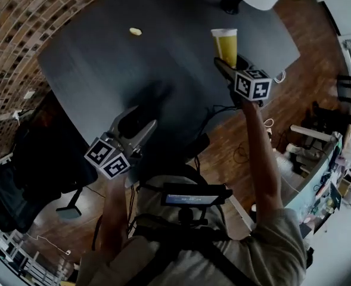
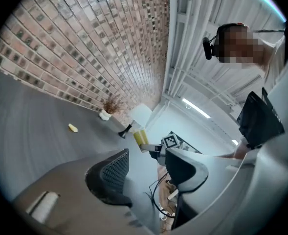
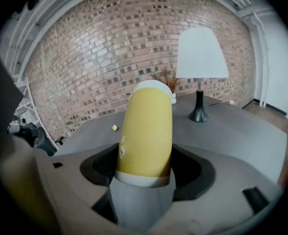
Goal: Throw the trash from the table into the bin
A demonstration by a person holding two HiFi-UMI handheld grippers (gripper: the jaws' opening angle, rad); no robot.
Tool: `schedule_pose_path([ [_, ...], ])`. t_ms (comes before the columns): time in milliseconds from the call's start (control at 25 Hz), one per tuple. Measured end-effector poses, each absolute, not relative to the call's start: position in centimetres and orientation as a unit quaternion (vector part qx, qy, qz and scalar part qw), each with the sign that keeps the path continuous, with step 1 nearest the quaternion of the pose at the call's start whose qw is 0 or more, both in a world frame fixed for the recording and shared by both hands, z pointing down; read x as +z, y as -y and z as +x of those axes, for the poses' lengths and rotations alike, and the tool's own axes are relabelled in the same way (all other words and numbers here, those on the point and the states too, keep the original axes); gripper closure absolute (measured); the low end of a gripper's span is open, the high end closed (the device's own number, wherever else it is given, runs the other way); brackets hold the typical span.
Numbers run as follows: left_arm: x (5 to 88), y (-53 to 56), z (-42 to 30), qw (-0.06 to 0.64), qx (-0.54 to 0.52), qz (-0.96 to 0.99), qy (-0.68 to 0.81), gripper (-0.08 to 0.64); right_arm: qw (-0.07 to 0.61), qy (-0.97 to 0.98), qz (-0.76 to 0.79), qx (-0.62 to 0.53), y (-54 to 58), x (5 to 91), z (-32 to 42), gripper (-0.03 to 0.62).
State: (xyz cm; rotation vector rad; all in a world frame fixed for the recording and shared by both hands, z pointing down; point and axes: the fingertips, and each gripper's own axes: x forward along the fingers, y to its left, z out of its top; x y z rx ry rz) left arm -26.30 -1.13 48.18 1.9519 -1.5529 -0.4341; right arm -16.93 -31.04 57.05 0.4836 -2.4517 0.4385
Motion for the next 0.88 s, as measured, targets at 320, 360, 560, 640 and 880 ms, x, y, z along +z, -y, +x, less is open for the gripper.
schedule_pose_path([
  [320, 45.2, 3.6, -16.6, 0.29, -0.114, 0.802, 0.509, 0.328, 0.237, 0.933, 0.209, 0.173, 17.6, 54.7, 3.8, 0.258],
  [360, 44.9, 3.9, -15.5, 0.289, -0.103, 0.813, 0.495, 0.328, 0.236, 0.928, 0.226, 0.181, 15.8, 55.4, 6.5, 0.258],
  [560, 44.0, 4.4, -8.6, 0.29, -0.06, 0.844, 0.447, 0.328, 0.275, 0.902, 0.262, 0.207, 7.3, 60.8, 16.6, 0.258],
  [640, 43.8, 4.2, -6.2, 0.29, -0.045, 0.852, 0.434, 0.328, 0.299, 0.892, 0.258, 0.222, 4.1, 63.9, 18.3, 0.256],
  [880, 42.8, 2.9, -0.6, 0.279, -0.022, 0.868, 0.411, 0.328, 0.364, 0.872, 0.216, 0.246, -1.9, 72.0, 18.4, 0.255],
])
